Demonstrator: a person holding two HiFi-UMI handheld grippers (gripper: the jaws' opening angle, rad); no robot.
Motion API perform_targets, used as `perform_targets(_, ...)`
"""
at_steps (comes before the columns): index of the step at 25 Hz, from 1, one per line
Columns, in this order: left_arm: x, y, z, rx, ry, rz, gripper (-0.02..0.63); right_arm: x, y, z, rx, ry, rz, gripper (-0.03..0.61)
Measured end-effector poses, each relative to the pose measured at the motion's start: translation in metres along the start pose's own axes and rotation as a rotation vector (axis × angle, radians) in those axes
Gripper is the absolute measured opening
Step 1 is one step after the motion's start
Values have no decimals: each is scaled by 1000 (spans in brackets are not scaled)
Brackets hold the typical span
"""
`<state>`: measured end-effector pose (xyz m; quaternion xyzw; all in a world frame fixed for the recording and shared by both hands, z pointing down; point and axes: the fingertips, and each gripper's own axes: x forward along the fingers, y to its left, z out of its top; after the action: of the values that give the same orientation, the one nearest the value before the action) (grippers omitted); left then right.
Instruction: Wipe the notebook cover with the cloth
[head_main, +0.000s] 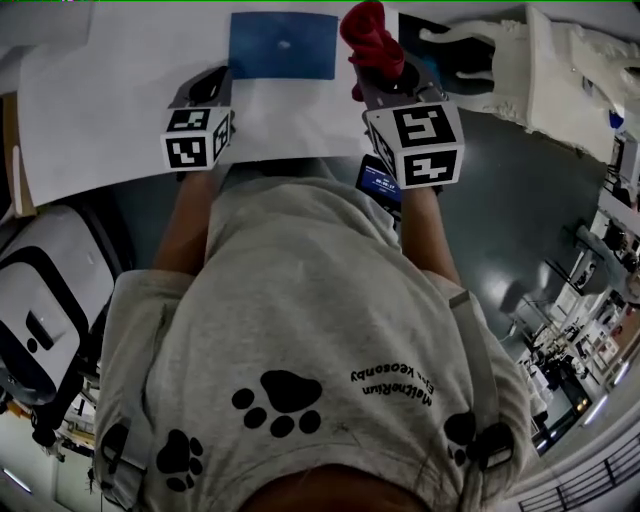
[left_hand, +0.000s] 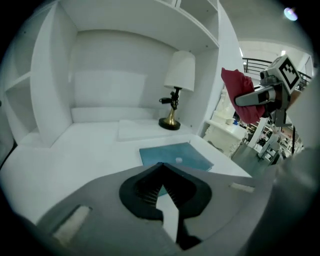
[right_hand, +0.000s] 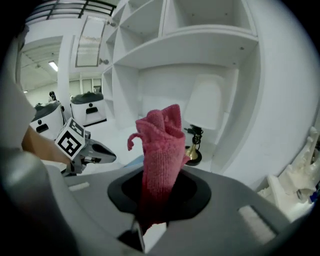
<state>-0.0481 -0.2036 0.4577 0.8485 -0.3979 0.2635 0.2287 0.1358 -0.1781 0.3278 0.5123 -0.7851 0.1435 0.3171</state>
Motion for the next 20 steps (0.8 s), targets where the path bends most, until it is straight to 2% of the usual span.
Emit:
perform_targets(5, -31, -16, 70, 30, -184, -5, -2, -28, -2, 45, 7, -195, -25, 80)
perform_targets(11, -80, -39, 142, 103, -387, -10, -2, -68, -15, 76, 20, -337, -71, 80)
perform_targets(20, -155, -78, 215, 208, -636, 32, -2, -116, -5, 119, 58, -574, -134, 80)
